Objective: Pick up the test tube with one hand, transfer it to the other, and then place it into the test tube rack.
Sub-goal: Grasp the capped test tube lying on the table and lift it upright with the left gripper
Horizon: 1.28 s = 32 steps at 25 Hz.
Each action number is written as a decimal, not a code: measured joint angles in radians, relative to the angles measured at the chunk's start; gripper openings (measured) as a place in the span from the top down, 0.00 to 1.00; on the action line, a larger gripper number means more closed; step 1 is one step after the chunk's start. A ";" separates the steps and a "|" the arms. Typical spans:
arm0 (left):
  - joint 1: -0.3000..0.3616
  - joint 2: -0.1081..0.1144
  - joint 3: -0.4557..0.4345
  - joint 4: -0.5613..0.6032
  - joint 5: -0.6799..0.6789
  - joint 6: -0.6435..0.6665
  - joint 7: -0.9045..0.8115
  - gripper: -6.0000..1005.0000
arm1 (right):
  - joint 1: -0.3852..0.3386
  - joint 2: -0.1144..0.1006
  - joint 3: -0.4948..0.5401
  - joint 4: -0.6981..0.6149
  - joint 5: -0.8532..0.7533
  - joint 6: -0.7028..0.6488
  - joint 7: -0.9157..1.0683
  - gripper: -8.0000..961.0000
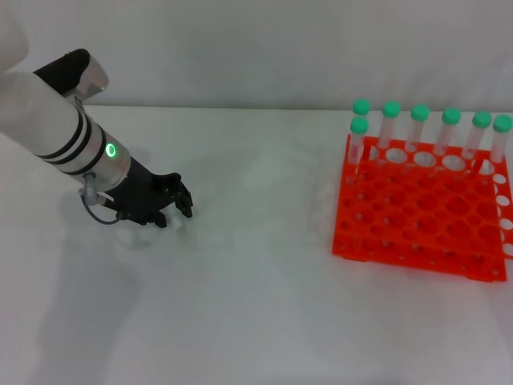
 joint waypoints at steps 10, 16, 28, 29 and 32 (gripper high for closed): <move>0.002 -0.001 0.000 0.000 -0.002 -0.002 -0.012 0.54 | -0.003 0.000 0.000 0.002 0.009 -0.003 0.000 0.09; -0.001 -0.003 0.000 0.001 -0.008 0.011 -0.023 0.53 | -0.002 -0.001 0.000 0.002 0.009 -0.004 0.000 0.09; 0.002 -0.007 -0.004 0.001 -0.013 0.039 -0.034 0.53 | -0.005 -0.003 0.000 0.002 0.009 -0.004 0.000 0.09; 0.003 -0.007 -0.004 0.002 -0.013 0.040 -0.034 0.53 | -0.005 -0.003 0.000 0.002 0.009 -0.004 0.000 0.09; 0.006 -0.008 -0.003 0.002 -0.013 0.050 -0.035 0.54 | -0.007 -0.003 0.000 0.002 0.009 -0.004 0.000 0.09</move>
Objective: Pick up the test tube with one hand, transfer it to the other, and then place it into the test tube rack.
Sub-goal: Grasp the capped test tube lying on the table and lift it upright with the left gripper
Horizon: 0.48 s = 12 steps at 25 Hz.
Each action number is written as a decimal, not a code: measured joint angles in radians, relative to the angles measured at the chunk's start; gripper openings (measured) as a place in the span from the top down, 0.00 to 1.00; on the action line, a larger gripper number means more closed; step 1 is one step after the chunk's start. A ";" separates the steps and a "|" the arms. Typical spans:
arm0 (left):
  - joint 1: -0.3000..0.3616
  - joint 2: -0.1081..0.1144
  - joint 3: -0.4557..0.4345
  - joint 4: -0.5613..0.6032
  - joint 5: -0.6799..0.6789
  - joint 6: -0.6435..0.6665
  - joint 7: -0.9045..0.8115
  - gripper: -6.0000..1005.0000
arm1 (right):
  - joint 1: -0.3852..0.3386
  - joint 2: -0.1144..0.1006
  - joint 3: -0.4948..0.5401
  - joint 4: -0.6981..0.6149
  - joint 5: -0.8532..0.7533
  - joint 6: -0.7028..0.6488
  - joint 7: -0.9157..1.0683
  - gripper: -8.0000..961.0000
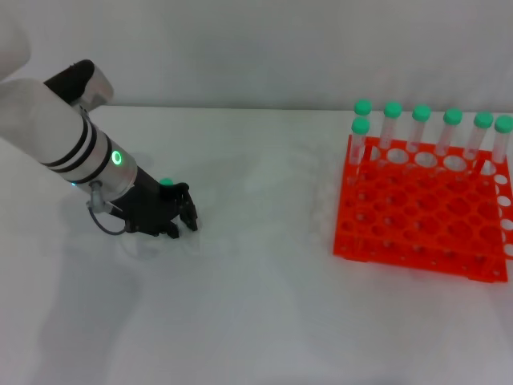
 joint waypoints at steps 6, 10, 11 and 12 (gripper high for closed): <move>0.004 -0.003 0.001 0.002 0.002 0.024 0.000 0.66 | -0.002 -0.001 0.000 0.000 0.001 0.000 0.000 0.09; 0.007 -0.002 0.001 -0.002 -0.007 0.025 0.002 0.77 | -0.002 -0.002 0.000 0.000 0.001 0.000 0.000 0.09; 0.007 -0.001 0.001 -0.003 -0.010 0.025 0.004 0.80 | -0.003 -0.002 0.000 0.000 0.001 0.000 0.000 0.09; 0.007 0.002 0.002 -0.003 -0.017 0.023 0.009 0.80 | -0.003 -0.002 0.000 0.000 0.001 -0.001 0.000 0.09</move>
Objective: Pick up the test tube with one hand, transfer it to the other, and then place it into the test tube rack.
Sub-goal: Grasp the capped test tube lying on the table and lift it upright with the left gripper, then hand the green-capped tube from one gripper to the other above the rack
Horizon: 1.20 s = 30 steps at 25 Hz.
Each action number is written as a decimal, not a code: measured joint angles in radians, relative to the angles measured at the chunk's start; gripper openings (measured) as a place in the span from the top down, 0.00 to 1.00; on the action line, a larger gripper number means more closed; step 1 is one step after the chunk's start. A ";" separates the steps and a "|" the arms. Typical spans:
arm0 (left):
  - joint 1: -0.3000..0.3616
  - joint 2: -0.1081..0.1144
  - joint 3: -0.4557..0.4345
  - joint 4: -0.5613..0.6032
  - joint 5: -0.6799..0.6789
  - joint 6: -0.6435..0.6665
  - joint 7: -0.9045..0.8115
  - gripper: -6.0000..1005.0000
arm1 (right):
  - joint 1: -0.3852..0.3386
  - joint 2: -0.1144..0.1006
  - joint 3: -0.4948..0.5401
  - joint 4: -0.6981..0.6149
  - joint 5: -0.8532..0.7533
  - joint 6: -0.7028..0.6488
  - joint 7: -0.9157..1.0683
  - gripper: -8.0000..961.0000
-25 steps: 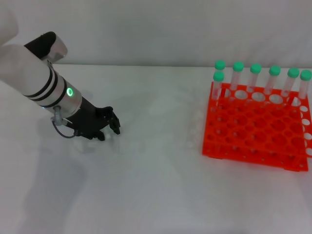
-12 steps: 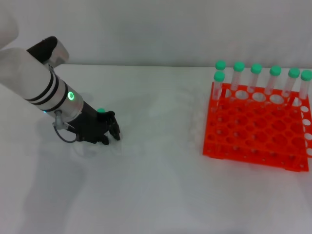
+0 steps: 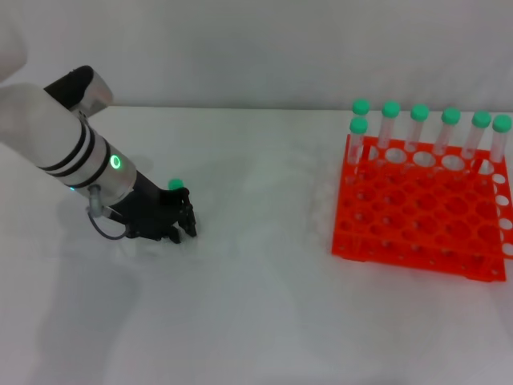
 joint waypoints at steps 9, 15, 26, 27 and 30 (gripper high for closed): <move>0.037 0.014 0.001 -0.070 -0.486 -0.105 0.389 0.79 | -0.018 -0.001 0.001 0.000 0.024 -0.013 -0.001 0.09; 0.130 -0.010 0.001 -0.087 -0.927 -0.129 0.796 0.79 | -0.035 -0.003 0.003 0.002 0.066 -0.016 -0.002 0.09; 0.365 -0.155 -0.002 0.011 -1.854 0.022 1.886 0.78 | -0.085 -0.011 -0.010 0.006 0.109 -0.005 0.121 0.09; 0.380 -0.154 -0.003 0.051 -1.898 0.052 1.987 0.77 | -0.095 -0.014 -0.012 0.004 0.100 -0.005 0.149 0.09; 0.406 -0.156 -0.006 0.108 -1.939 0.123 2.186 0.77 | -0.113 -0.020 -0.012 0.003 0.080 -0.011 0.197 0.09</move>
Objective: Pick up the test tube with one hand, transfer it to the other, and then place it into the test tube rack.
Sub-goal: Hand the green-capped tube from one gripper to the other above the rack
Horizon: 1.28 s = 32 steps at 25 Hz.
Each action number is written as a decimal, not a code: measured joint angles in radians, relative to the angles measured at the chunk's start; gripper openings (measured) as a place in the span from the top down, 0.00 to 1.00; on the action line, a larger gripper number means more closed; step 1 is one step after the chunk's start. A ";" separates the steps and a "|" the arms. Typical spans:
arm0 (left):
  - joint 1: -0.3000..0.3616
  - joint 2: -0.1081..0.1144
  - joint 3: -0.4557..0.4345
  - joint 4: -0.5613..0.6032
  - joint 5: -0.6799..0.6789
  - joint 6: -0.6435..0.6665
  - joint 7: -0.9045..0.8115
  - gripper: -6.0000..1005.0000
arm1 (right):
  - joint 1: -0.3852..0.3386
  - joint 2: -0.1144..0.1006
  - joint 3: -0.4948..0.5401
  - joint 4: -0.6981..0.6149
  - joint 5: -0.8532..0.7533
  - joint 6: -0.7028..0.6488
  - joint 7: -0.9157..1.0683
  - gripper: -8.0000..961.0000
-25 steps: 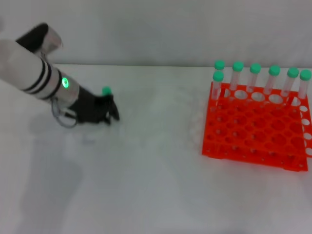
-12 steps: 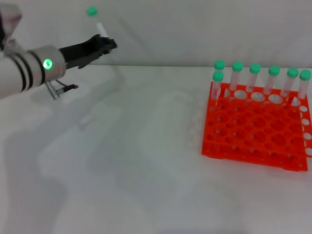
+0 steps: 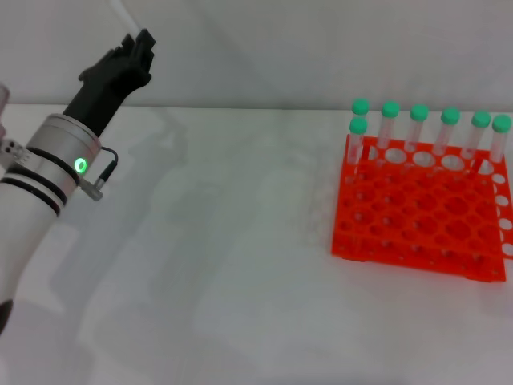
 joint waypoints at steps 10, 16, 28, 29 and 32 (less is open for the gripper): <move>0.018 -0.007 0.005 0.187 0.199 0.047 0.443 0.76 | -0.017 -0.083 -0.001 -0.017 -0.434 -0.090 0.330 0.09; 0.019 -0.010 0.005 0.267 0.360 0.033 0.479 0.76 | -0.002 -0.137 0.000 -0.052 -0.667 -0.233 0.409 0.09; 0.024 -0.019 0.005 0.372 0.501 -0.071 0.484 0.74 | 0.030 -0.145 0.000 -0.106 -0.882 -0.315 0.438 0.10; 0.025 -0.019 0.005 0.376 0.509 -0.077 0.484 0.74 | 0.032 -0.142 0.000 -0.110 -0.895 -0.314 0.438 0.10; 0.026 -0.020 0.004 0.386 0.543 -0.090 0.484 0.74 | 0.043 -0.128 0.000 -0.117 -0.937 -0.304 0.436 0.10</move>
